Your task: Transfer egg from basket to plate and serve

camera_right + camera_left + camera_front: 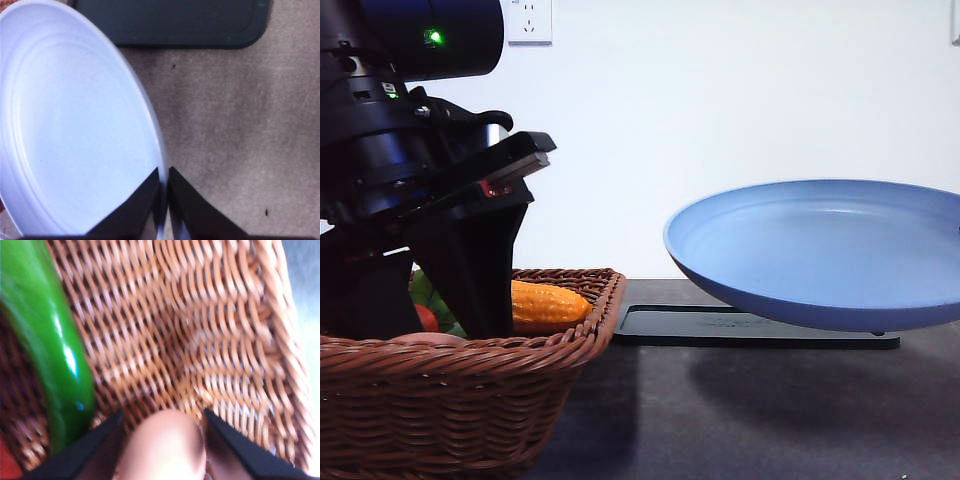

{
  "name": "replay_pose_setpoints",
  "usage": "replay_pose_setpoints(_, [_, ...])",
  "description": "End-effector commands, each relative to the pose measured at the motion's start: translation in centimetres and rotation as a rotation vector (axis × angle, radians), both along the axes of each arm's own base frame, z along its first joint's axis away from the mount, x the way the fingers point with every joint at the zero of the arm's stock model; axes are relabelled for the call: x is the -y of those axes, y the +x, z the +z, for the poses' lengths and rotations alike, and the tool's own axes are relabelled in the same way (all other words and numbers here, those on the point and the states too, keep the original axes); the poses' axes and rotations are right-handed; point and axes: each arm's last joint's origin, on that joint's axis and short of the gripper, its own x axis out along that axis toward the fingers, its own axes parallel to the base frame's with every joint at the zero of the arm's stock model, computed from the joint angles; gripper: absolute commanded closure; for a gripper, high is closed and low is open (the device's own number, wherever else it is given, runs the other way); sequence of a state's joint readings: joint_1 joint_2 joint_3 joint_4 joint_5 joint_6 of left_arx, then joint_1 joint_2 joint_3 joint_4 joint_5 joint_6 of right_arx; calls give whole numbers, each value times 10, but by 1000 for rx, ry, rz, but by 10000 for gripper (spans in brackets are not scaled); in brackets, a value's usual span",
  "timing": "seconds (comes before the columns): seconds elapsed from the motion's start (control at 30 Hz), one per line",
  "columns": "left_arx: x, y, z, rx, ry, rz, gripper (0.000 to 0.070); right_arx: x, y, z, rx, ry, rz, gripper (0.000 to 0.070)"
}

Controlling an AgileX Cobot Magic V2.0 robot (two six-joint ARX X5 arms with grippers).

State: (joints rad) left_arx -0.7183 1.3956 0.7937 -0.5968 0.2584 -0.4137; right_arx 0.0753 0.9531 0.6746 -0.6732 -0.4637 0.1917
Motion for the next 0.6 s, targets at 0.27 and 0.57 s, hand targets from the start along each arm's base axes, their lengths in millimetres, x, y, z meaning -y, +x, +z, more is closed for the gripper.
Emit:
replay_pose_setpoints(0.27, [-1, -6, -5, -63, 39, -90, 356, 0, 1, 7, 16, 13, -4, 700])
replay_pose_setpoints(0.57, [-1, -5, -5, -44, 55, -93, 386, 0, 1, 6, 9, 15, -2, 700])
